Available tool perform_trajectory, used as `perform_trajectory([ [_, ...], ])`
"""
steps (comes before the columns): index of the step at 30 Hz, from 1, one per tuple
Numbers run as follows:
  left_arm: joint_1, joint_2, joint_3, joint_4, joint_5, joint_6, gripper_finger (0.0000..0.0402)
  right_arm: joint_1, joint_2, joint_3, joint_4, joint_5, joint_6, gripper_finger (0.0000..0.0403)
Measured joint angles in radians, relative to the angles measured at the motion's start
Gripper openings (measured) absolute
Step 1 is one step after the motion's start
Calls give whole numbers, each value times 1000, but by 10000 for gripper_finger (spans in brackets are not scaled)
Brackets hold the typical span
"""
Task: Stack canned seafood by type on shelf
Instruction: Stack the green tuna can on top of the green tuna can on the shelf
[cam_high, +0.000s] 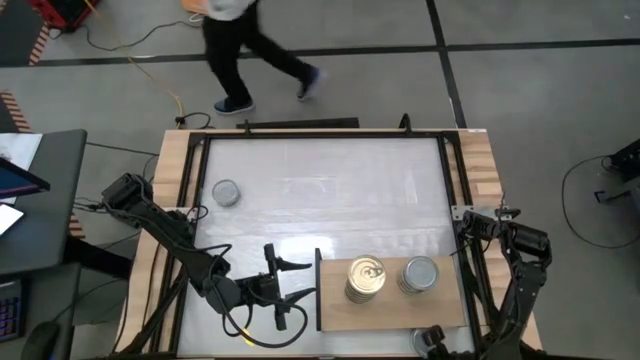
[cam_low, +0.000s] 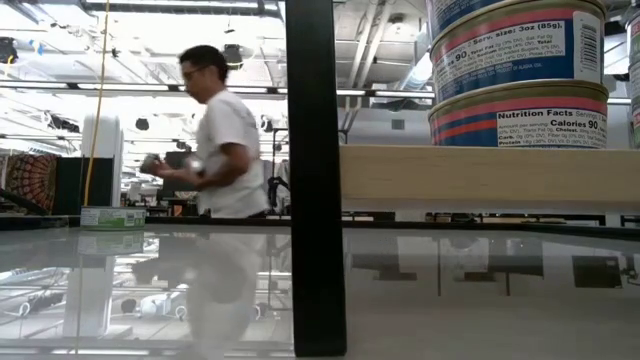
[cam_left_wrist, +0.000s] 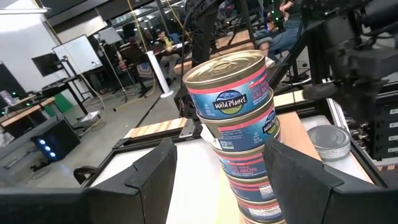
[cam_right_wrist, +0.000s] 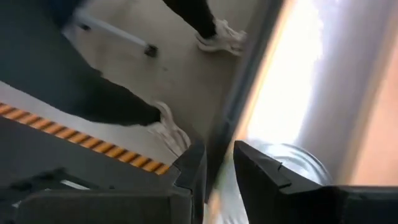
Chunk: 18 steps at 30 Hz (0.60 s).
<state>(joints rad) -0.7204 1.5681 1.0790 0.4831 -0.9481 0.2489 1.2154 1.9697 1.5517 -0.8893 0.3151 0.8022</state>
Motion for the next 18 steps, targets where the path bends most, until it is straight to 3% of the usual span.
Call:
perform_trajectory([
  [5,0,0,0,0,0,0,228,-7,0,1,143,-51,-25,111],
  [12,0,0,0,0,5,0,228,-49,-2,-50,192,-180,91,104],
  [18,0,0,0,0,27,-1,228,-66,-2,-101,317,-288,97,86],
])
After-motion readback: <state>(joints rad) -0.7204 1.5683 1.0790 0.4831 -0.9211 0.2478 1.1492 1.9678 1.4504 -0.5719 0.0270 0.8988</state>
